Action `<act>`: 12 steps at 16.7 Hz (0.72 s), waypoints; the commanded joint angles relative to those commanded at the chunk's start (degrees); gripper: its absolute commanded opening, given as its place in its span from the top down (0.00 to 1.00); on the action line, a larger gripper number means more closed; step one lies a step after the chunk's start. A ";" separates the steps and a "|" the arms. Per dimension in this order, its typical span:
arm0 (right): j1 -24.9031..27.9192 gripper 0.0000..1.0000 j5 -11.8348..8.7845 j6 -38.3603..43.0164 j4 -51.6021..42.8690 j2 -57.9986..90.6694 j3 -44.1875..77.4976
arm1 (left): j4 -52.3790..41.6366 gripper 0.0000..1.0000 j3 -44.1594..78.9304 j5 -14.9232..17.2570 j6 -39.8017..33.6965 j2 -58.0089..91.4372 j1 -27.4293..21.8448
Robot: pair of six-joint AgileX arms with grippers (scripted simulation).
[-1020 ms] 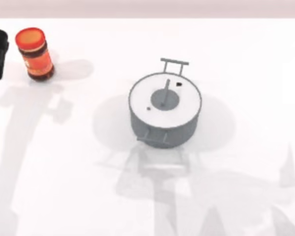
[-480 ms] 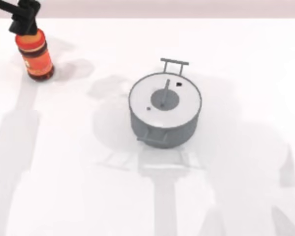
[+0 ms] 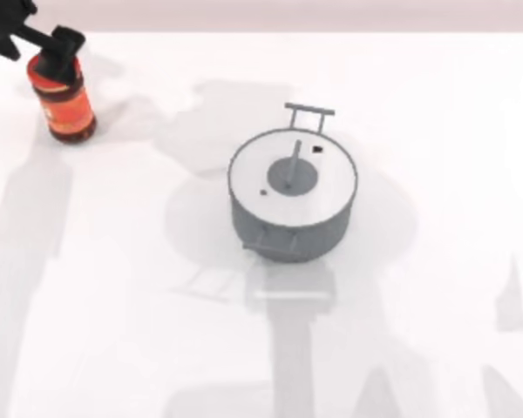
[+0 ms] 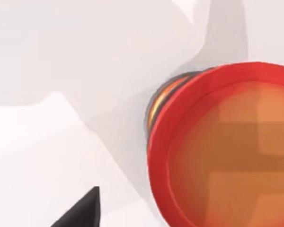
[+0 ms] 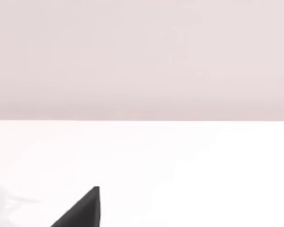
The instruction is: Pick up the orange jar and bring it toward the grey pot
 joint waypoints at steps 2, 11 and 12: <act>0.00 0.00 0.00 0.00 0.00 0.00 0.00 | -0.93 0.00 3.07 -0.14 0.64 2.52 0.19; 0.00 0.00 0.00 0.00 0.00 0.00 0.00 | 1.21 0.00 2.01 -0.27 0.40 3.61 -0.13; 0.00 0.00 0.00 0.00 0.00 0.00 0.00 | 2.72 0.00 0.91 -0.29 0.29 3.99 -0.28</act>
